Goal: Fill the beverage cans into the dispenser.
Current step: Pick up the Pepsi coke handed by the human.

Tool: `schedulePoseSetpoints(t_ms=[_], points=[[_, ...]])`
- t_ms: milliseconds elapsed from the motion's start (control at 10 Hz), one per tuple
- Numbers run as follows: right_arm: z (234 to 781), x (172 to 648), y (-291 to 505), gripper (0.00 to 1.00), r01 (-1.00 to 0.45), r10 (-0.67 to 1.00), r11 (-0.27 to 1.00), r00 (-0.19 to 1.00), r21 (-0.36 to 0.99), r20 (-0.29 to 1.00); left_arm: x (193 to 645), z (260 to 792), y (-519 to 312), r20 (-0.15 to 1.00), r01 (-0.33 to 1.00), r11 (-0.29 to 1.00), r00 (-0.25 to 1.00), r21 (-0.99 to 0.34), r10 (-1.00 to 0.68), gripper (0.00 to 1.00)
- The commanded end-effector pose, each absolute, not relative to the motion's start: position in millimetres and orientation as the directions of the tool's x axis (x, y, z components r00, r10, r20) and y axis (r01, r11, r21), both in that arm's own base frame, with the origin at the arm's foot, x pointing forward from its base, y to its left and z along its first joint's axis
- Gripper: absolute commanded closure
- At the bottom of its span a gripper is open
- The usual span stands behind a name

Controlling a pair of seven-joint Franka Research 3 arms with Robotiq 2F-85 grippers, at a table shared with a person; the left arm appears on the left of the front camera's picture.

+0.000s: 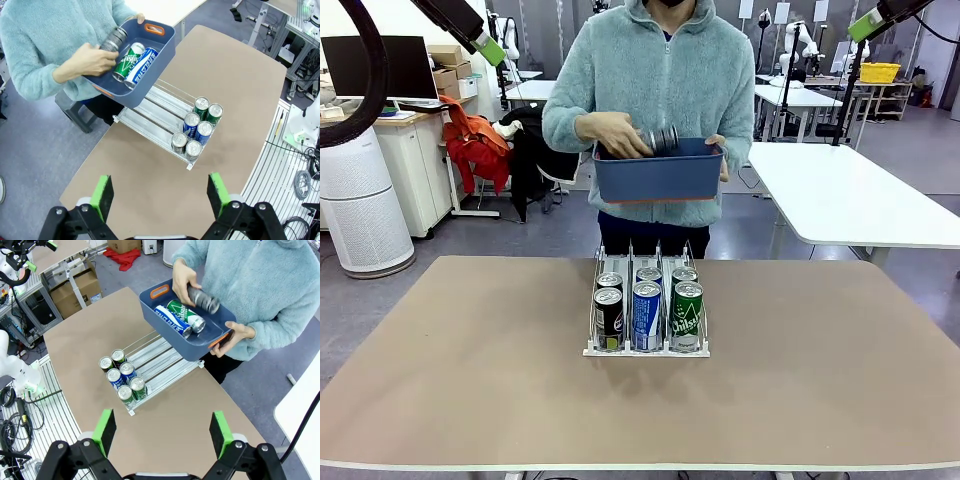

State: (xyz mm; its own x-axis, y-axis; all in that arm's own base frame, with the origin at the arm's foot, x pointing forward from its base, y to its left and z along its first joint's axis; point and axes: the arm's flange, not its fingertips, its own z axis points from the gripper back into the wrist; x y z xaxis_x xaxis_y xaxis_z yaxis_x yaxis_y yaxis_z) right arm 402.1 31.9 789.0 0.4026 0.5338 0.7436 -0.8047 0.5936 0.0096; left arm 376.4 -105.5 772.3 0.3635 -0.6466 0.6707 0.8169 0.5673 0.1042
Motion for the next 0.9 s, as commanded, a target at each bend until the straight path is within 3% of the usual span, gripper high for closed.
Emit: schedulePoseSetpoints(t_ms=[0, 800], points=[[788.5, 401.7, 32.8, 0.0, -0.805, 0.532, 0.593, 0.405, 0.015, 0.743, 376.6, 770.9, -104.2, 0.671, 0.809, 0.577, 0.366, 0.113, -0.645, 0.0], [788.5, 401.7, 32.8, 0.0, -0.805, 0.532, 0.593, 0.405, 0.015, 0.743, 376.6, 770.9, -104.2, 0.671, 0.809, 0.577, 0.366, 0.113, -0.645, 0.0]])
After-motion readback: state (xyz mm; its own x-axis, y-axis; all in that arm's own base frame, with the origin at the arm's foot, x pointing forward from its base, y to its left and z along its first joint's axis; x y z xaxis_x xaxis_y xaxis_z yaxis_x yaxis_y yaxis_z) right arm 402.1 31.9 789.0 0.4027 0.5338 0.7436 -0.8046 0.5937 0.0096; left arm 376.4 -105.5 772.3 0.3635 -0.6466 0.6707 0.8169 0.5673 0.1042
